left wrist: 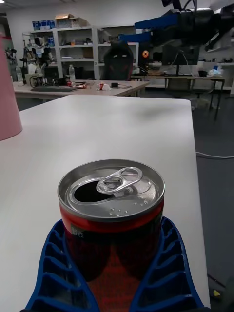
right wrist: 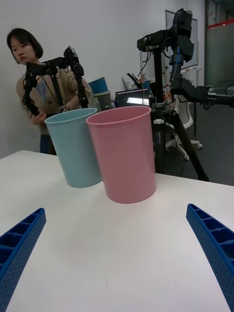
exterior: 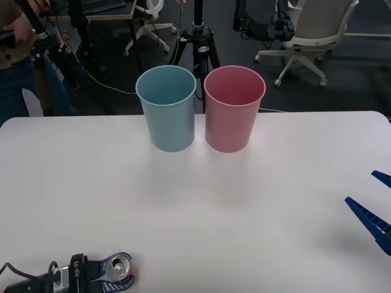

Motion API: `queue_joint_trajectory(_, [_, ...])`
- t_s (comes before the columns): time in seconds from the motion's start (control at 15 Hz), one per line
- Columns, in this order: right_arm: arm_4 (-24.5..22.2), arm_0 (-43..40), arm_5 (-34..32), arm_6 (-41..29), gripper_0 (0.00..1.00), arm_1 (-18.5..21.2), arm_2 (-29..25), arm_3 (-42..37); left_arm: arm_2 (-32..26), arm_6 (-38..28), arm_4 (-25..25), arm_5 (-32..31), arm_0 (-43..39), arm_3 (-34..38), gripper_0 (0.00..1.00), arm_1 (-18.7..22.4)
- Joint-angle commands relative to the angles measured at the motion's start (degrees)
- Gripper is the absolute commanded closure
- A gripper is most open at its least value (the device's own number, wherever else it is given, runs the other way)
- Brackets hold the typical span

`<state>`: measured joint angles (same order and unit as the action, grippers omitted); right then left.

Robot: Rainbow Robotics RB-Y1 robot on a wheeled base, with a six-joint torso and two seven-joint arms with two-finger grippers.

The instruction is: Grasp the object on the table and drop it into the matching bin: aluminum can to the light blue bin, PET bottle to the pink bin.

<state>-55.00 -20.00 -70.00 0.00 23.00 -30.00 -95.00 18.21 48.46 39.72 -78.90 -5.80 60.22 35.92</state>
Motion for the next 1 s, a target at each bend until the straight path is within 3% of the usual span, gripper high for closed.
queue_joint_trajectory(0.07, [0.00, 0.00, 0.00, 0.00, 0.00, 0.00, 0.00, 0.00, -3.27, -6.01, -0.08, 3.84, -4.13, 9.30, 1.00, 2.23])
queue_joint_trajectory(0.53, [0.00, 0.00, 0.00, 0.00, 0.00, 0.00, 0.00, 0.00, -10.91, -19.46, -0.34, 15.18, -9.14, 26.71, 1.00, 3.28])
queue_joint_trajectory(0.8, [0.00, 0.00, 0.00, 0.00, 0.00, 0.00, 0.00, 0.00, -15.66, -25.96, 2.12, 19.23, -9.76, 31.45, 1.00, 3.20])
queue_joint_trajectory(1.0, [0.00, 0.00, 0.00, 0.00, 0.00, 0.00, 0.00, 0.00, -16.54, -26.75, 2.73, 21.86, -10.20, 34.44, 1.00, 3.20])
